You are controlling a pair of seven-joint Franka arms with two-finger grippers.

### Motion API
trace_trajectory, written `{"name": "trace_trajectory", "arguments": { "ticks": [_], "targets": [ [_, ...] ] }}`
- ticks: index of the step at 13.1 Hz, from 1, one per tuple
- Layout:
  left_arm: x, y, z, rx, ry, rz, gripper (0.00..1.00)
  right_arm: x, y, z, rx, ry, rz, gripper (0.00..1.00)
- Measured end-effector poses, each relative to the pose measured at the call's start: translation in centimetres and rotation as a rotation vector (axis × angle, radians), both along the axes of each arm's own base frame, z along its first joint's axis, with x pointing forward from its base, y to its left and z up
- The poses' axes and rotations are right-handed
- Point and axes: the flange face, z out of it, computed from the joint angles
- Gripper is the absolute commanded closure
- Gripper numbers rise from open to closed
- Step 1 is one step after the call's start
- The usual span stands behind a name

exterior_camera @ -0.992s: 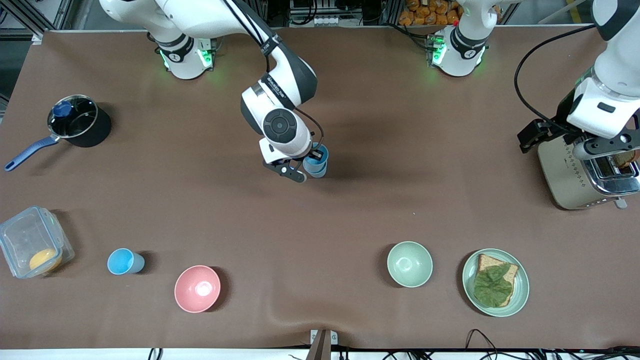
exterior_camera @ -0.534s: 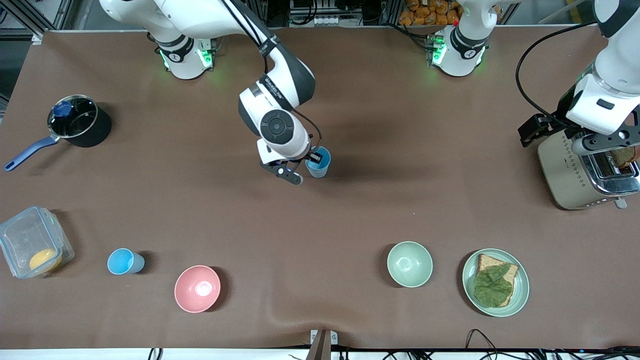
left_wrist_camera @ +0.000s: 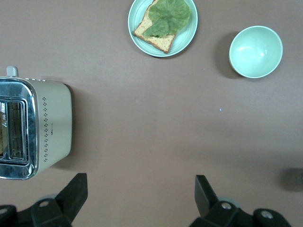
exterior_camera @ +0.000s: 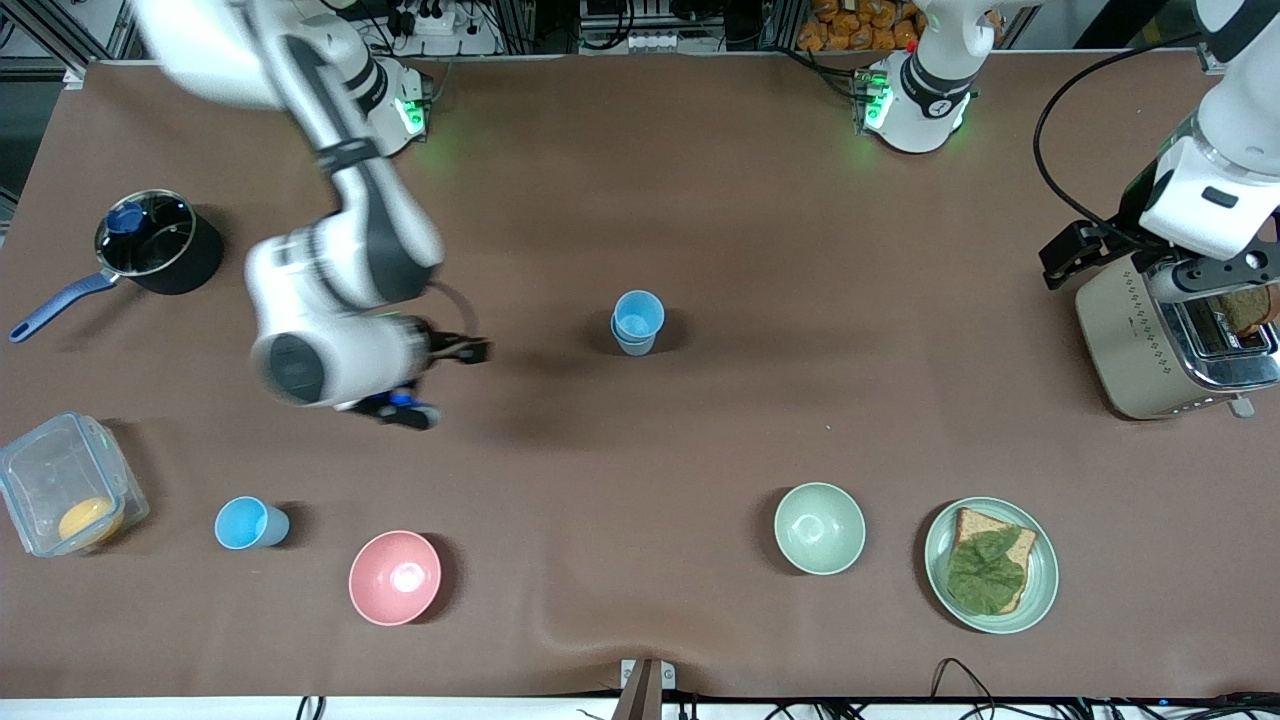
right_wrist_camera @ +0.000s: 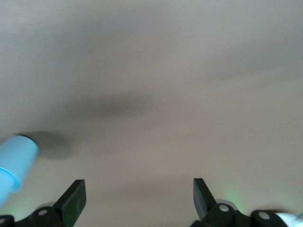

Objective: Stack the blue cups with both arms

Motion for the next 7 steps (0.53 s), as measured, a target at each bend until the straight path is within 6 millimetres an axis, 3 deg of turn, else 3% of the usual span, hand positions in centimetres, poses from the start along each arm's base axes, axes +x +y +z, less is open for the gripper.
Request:
{"name": "trace_trajectory", "arguments": {
  "ticks": [3,5,7],
  "targets": [
    [-0.2,-0.3,0.4,-0.03,-0.004,0.003,0.0,-0.7,-8.2,-2.6,-0.002,-0.092,0.119,0.0],
    [-0.3,-0.4,0.5,-0.043,-0.003,0.004,0.0,-2.8,-10.9,-3.7,-0.005,-0.209,0.151,0.0],
    [-0.3,-0.4,0.6,-0.044,-0.005,0.003,0.0,-4.3,-12.6,-1.7,-0.003,-0.278,0.2,0.0]
  ]
}}
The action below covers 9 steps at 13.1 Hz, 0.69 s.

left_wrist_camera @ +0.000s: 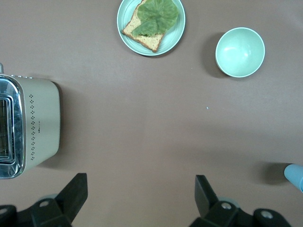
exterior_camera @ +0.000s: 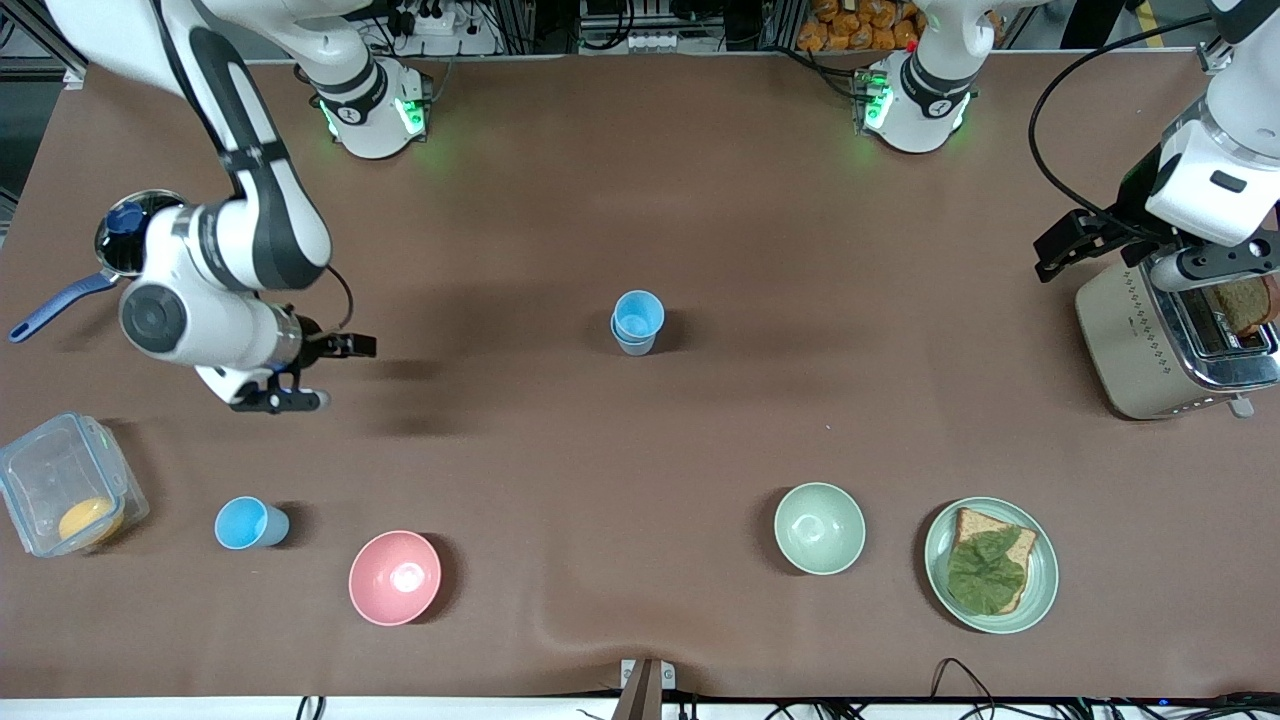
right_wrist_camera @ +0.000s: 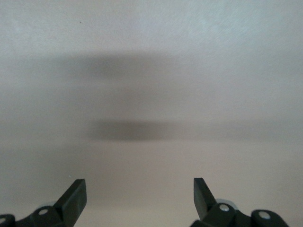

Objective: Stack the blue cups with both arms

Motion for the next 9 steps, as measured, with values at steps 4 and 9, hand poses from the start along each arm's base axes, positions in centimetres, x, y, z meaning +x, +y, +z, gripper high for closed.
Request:
{"name": "trace_trajectory", "arguments": {
  "ticks": [4,9],
  "targets": [
    [0.0,-0.2,0.1,0.0,-0.003,-0.003,0.0,-0.6,-8.9,8.9,0.037,-0.157,0.114,0.0],
    [0.0,-0.2,0.2,-0.001,-0.004,-0.004,0.0,-1.3,-11.0,23.0,-0.031,-0.109,0.066,0.0]
  ]
}}
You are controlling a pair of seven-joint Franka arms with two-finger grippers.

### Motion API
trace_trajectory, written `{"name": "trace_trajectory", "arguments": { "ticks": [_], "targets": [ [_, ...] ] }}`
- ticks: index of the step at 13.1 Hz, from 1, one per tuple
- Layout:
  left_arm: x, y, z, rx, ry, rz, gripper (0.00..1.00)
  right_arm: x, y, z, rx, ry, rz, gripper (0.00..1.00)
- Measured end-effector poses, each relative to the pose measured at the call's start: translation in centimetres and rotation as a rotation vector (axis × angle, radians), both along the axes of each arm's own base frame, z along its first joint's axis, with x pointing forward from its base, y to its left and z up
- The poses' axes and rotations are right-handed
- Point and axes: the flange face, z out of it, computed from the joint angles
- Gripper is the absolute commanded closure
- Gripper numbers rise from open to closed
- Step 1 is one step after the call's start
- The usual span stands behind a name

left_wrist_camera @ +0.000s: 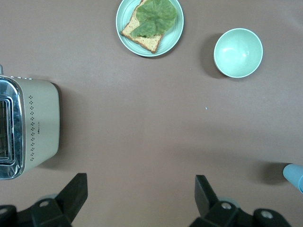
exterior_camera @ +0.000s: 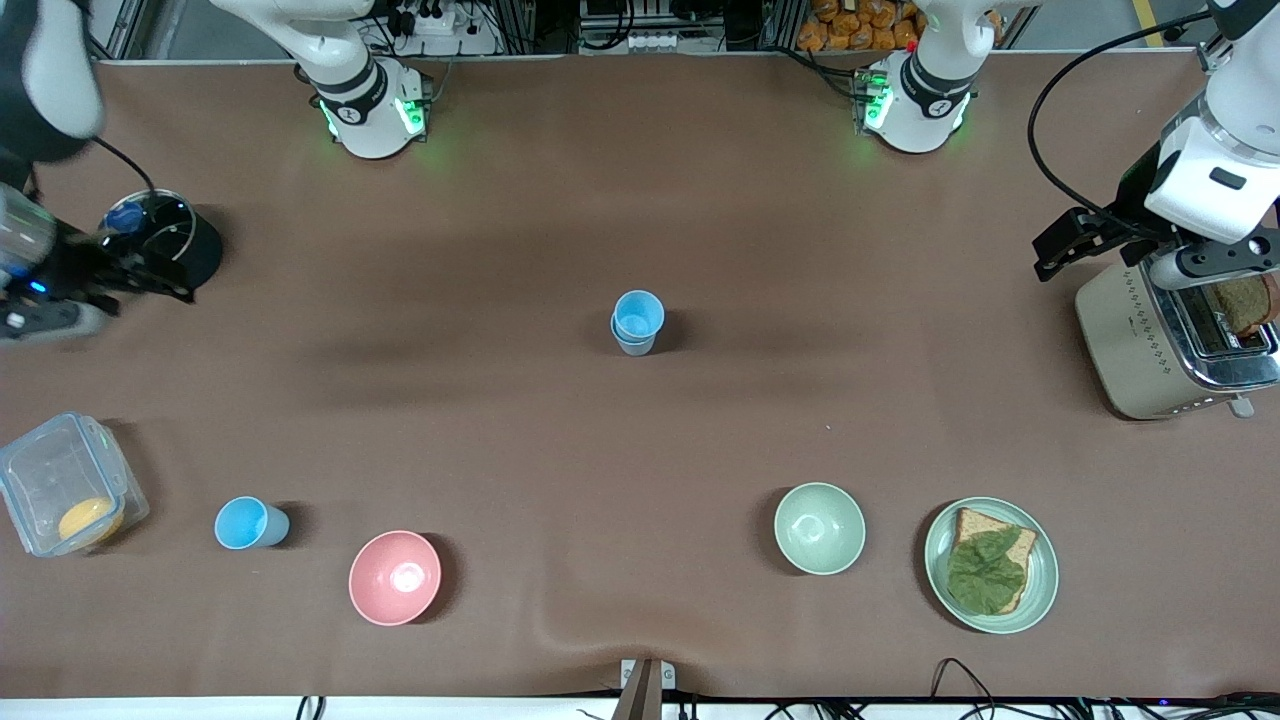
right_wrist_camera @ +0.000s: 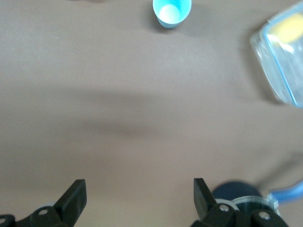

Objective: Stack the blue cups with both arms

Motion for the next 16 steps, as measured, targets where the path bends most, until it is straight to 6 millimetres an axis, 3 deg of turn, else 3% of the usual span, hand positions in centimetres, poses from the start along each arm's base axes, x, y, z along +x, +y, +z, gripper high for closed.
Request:
{"name": "trace_trajectory", "arguments": {
  "ticks": [4,6,10,16],
  "targets": [
    [0.0,0.0,0.9,-0.001,-0.016,-0.032,0.0,-0.8,1.9,6.4,0.01,0.016,-0.018,0.0],
    [0.1,0.1,1.1,-0.001,-0.021,-0.032,0.0,-0.7,2.2,8.3,0.009,-0.021,-0.014,0.0],
    [0.1,1.4,1.3,-0.013,-0.017,-0.011,0.0,-0.3,2.1,8.3,0.007,-0.04,-0.016,0.0],
    [-0.8,1.4,2.3,-0.007,0.04,-0.068,0.0,-0.2,2.2,8.2,0.008,-0.038,-0.014,0.0]
  ]
}}
